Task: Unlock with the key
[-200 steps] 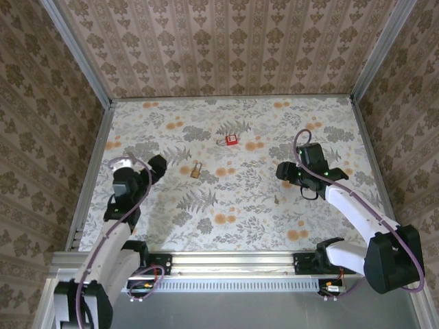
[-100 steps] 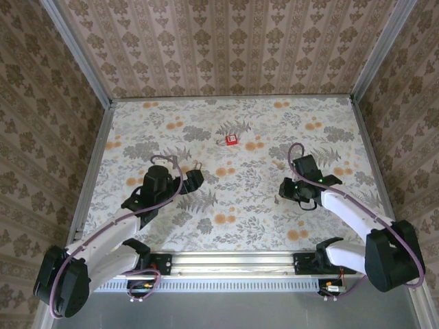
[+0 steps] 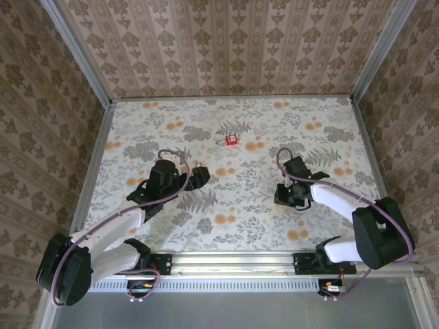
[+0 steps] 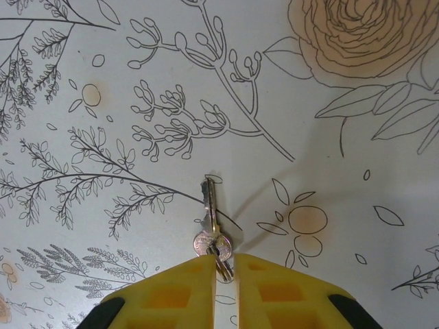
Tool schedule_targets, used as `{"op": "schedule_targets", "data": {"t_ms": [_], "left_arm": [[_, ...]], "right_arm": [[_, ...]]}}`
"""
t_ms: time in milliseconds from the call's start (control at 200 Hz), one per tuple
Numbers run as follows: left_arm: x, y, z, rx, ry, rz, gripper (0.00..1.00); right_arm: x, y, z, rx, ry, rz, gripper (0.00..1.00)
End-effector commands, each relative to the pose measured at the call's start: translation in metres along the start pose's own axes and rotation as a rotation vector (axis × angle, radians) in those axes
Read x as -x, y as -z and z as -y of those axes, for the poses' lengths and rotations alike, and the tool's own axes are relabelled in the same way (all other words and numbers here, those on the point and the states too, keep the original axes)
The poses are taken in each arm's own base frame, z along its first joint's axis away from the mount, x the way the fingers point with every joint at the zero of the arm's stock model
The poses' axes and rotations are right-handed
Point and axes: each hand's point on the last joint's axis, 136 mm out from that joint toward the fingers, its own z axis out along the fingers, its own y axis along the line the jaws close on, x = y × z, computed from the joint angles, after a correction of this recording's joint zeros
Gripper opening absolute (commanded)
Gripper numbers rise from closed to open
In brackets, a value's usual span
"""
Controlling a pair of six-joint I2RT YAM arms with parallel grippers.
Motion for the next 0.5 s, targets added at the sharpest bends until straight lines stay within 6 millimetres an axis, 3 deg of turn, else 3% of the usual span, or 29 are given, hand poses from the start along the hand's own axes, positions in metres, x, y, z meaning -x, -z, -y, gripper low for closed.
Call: {"op": "schedule_targets", "data": {"t_ms": [0, 495], "left_arm": [[0.0025, -0.0014, 0.0087, -0.018, -0.007, -0.011, 0.96], [0.0008, -0.0046, 0.0142, -0.028, -0.012, -0.028, 0.95]], "right_arm": [[0.0038, 0.0045, -0.0068, 0.011, 0.03, 0.001, 0.17], [0.0004, 0.0041, -0.0115, 0.02, 0.055, -0.012, 0.18]]}}
